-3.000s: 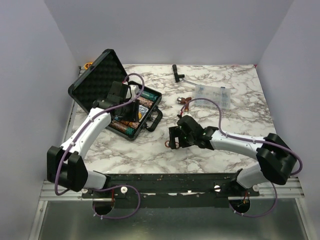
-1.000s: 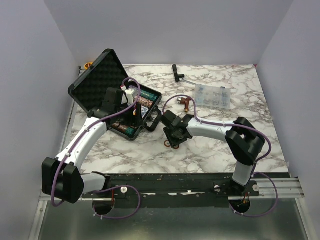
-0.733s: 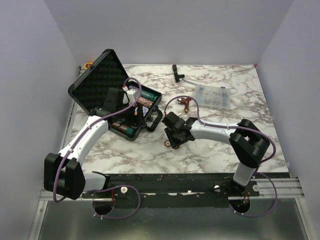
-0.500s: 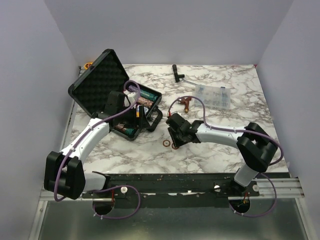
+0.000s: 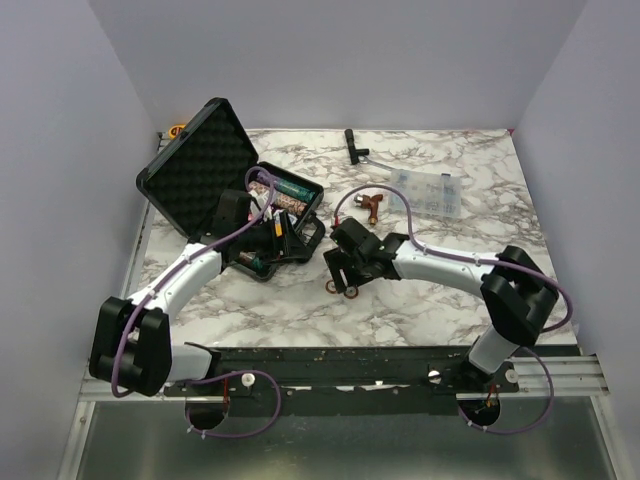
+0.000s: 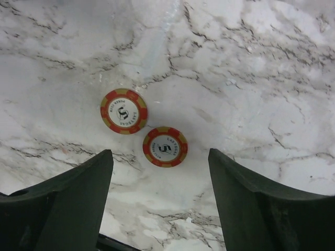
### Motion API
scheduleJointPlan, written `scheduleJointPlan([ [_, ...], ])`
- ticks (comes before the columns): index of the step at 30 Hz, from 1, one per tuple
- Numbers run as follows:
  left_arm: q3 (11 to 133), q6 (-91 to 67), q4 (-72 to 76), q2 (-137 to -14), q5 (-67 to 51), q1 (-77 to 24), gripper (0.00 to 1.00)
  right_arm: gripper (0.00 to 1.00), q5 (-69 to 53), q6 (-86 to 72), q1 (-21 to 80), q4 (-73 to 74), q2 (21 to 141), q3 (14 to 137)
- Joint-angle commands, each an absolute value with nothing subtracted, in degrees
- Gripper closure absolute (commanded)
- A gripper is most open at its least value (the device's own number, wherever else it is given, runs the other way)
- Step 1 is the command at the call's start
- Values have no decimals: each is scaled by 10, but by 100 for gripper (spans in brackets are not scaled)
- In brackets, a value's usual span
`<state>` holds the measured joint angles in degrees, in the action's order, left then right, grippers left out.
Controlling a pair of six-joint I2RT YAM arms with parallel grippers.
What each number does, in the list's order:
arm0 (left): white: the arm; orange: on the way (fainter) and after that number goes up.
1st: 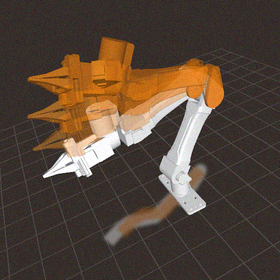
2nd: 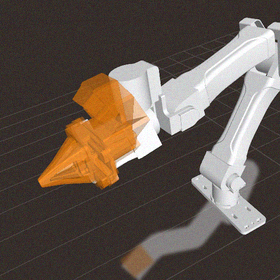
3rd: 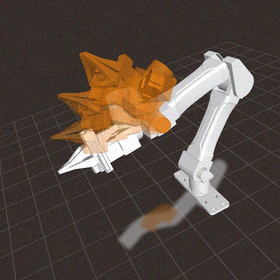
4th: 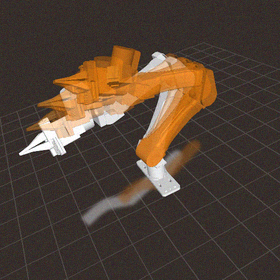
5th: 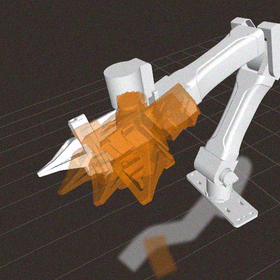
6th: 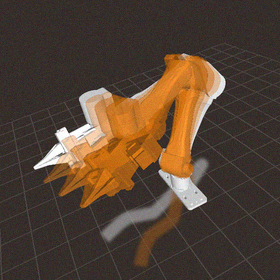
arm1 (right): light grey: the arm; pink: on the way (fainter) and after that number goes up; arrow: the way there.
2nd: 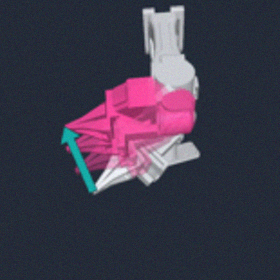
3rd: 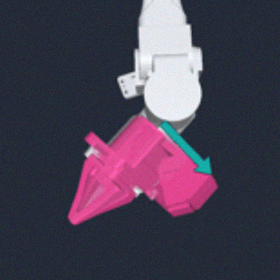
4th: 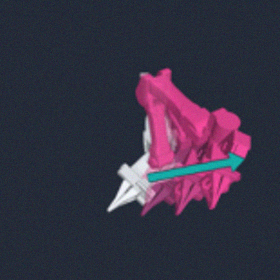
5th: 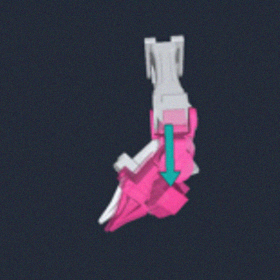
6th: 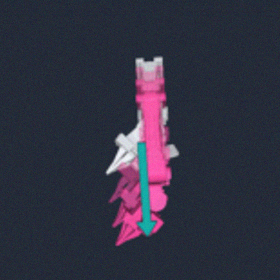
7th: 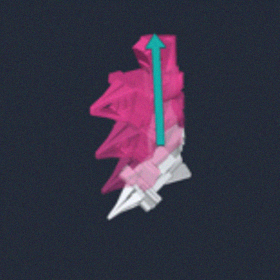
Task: Pack up texas hold em set
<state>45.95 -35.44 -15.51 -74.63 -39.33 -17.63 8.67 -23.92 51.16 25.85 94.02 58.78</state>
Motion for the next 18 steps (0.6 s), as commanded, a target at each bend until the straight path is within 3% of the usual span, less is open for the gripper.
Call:
scheduleJointPlan([
  [1,464,-347,-173,-704,-329,-173,32,20,28,-222,509,354,986,650],
  [12,495,-249,-266,-603,-226,-173,25,16,25,-220,510,453,1137,807],
  [18,492,-210,-279,-584,-225,-173,25,28,41,-232,518,499,1191,870],
])
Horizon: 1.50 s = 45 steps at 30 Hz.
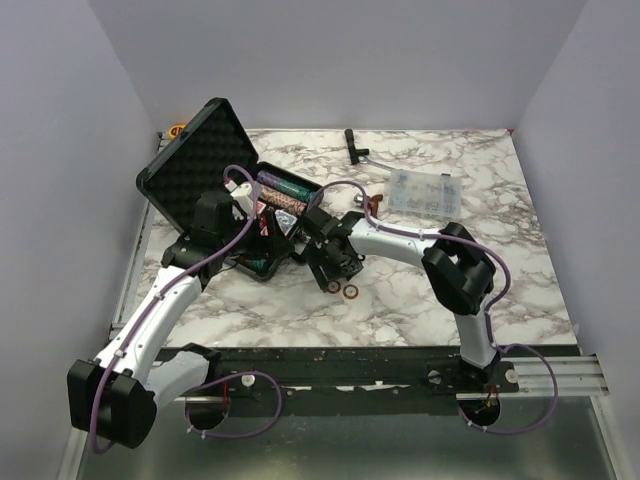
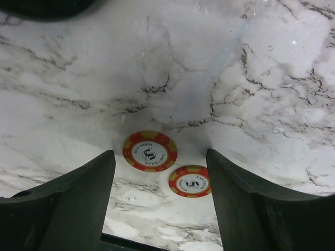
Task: Pack up texas hold em set
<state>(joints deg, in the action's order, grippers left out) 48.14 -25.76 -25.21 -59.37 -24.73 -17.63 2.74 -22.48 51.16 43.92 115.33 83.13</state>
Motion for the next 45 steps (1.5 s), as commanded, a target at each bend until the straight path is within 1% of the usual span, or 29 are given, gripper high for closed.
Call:
scheduleJointPlan([
  [1,492,-207,-279,-584,-226,-173,25,29,46,-234,522,507,1199,879],
  [9,492,-193,-267,-589,-247,-169,25,34,51,-254,537,529,1227,905],
  [21,488,-192,-264,-584,-270,-149,25,45,61,-261,537,526,1264,918],
  [28,484,-193,-263,-582,-276,-143,25,48,78,-262,537,523,1277,914],
  [31,483,-194,-262,-584,-278,-142,25,53,82,-262,537,514,1281,907],
  [34,481,-197,-261,-585,-278,-141,25,57,88,-261,537,492,1267,889],
  [38,471,-210,-254,-586,-281,-140,25,63,87,-251,537,425,1222,840],
  [43,462,-229,-246,-593,-291,-140,25,71,86,-239,537,377,1170,809],
  [45,459,-240,-239,-597,-295,-139,25,73,85,-231,537,348,1142,790],
])
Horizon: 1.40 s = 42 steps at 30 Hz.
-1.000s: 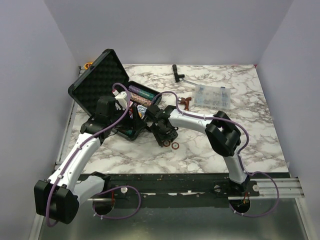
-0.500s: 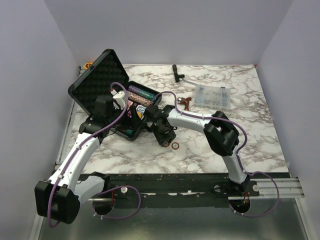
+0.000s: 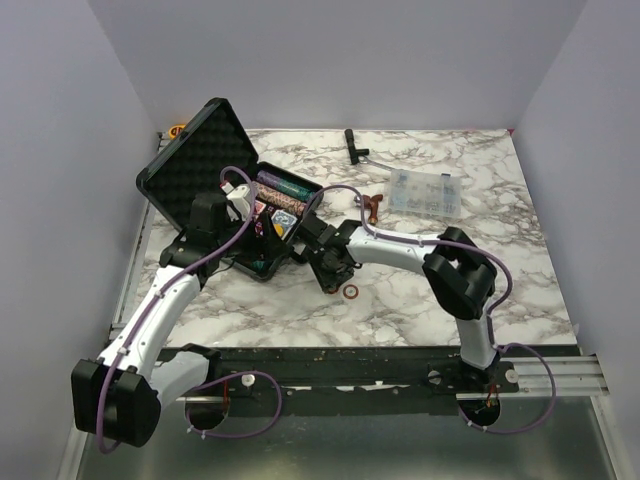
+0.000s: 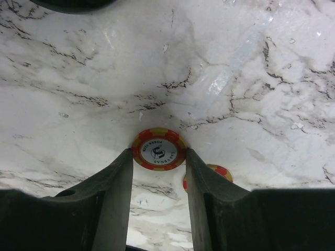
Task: Pack up texas hold em set
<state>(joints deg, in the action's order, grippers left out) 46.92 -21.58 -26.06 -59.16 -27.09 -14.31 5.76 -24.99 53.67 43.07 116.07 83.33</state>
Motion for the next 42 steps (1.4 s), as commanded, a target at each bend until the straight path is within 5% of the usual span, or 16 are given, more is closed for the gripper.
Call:
scheduleJointPlan([
  [1,458,-245,-235,-602,-297,-138,25,74,86,-228,537,334,1126,780],
  [21,438,-466,-14,-819,-536,-123,27,75,4,-129,537,39,853,524],
  [26,445,-476,-3,-853,-544,-149,31,75,-30,-124,537,14,829,502],
  [33,468,-442,-31,-889,-538,-173,53,75,-50,-124,537,6,826,504],
  [42,491,-378,-93,-891,-524,-205,47,75,-52,-122,537,5,845,526],
])
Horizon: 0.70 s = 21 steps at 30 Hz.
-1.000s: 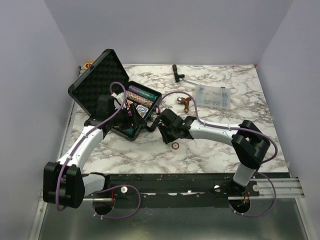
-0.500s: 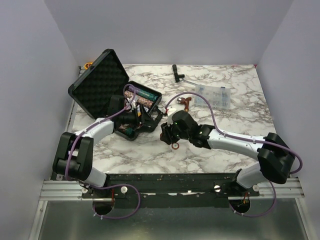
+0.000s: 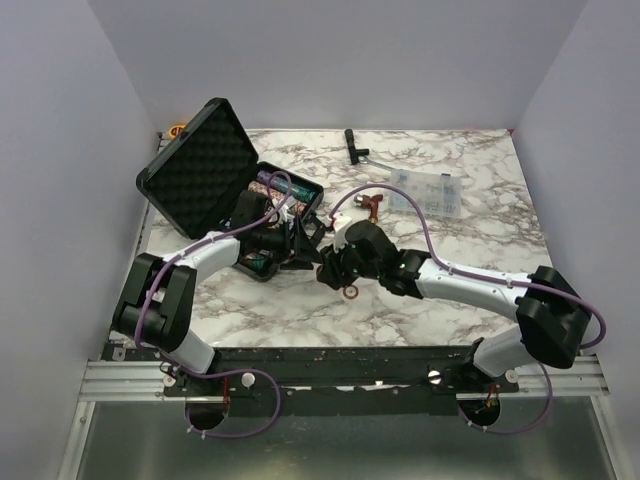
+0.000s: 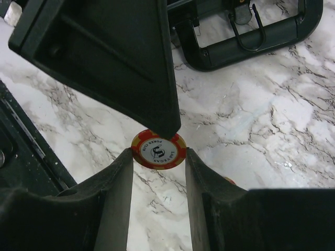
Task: Pack up texas hold em set
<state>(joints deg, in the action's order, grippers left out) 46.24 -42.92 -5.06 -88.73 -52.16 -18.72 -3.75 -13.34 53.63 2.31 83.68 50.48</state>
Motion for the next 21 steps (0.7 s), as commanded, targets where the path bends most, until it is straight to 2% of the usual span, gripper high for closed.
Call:
scheduleJointPlan([
  [1,491,-374,-98,-892,-520,-208,50,75,-52,-122,537,5,846,528],
  [9,490,-349,-116,-892,-526,-222,70,75,-49,-123,537,5,855,537],
  [16,492,-332,-135,-875,-517,-225,100,75,-49,-126,537,7,867,541],
  [19,501,-323,-152,-857,-503,-225,100,74,-47,-129,537,8,873,543],
  [21,517,-303,-181,-848,-485,-225,100,65,-45,-133,537,10,877,544],
])
